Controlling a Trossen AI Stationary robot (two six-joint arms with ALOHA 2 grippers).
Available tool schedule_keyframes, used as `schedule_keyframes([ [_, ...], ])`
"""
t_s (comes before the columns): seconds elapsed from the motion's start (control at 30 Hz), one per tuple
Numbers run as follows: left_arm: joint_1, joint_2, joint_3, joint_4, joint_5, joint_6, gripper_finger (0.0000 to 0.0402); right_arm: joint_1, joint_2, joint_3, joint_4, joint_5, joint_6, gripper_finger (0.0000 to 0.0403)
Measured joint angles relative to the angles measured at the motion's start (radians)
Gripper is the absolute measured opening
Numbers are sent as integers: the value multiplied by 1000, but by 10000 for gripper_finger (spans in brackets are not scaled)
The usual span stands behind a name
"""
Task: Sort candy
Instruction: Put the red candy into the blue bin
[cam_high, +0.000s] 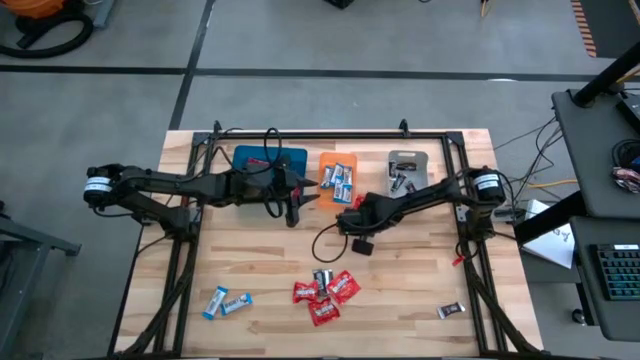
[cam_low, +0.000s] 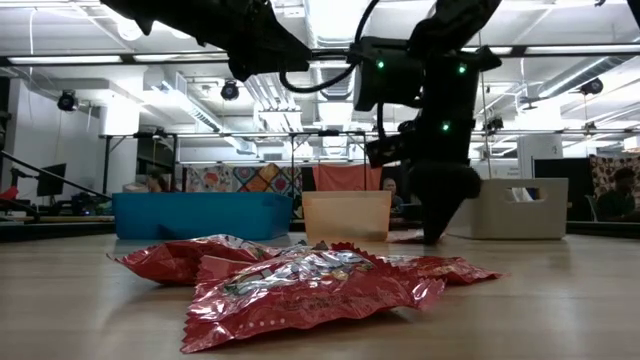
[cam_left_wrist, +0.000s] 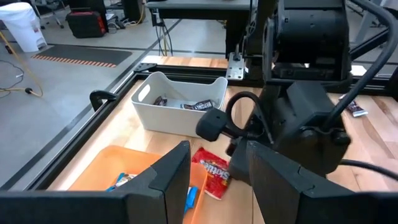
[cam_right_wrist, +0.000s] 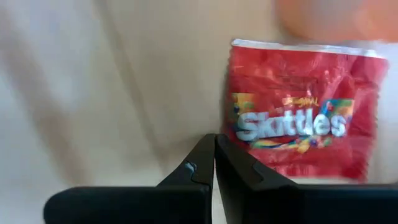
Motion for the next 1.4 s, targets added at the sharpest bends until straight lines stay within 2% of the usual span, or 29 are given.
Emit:
schedule_keyframes([
  [0.13,0,0,0,0,0,0,142,21,-2,6,1,-63,-19,9],
  [0.27,-1,0,0,0,0,-17,142,44,-2,6,4,-76,-35,9],
  [0.43,-17,0,0,0,0,-37,142,66,-13,11,5,51,-22,9],
  [0.67,-52,0,0,0,0,-38,142,63,-32,14,-8,92,-21,9],
  [0.83,-55,0,0,1,1,-38,142,51,-31,3,-4,244,-34,9],
  [0.97,-55,0,0,0,1,-37,142,35,-15,-21,10,290,-45,9],
  [1.07,-55,0,0,0,1,-37,142,32,-2,-59,80,281,-50,9],
  [1.23,-55,0,0,0,0,-34,142,50,-1,-73,136,193,-45,9],
  [1.4,-55,0,0,3,0,-34,142,105,-28,-34,123,39,-45,9],
])
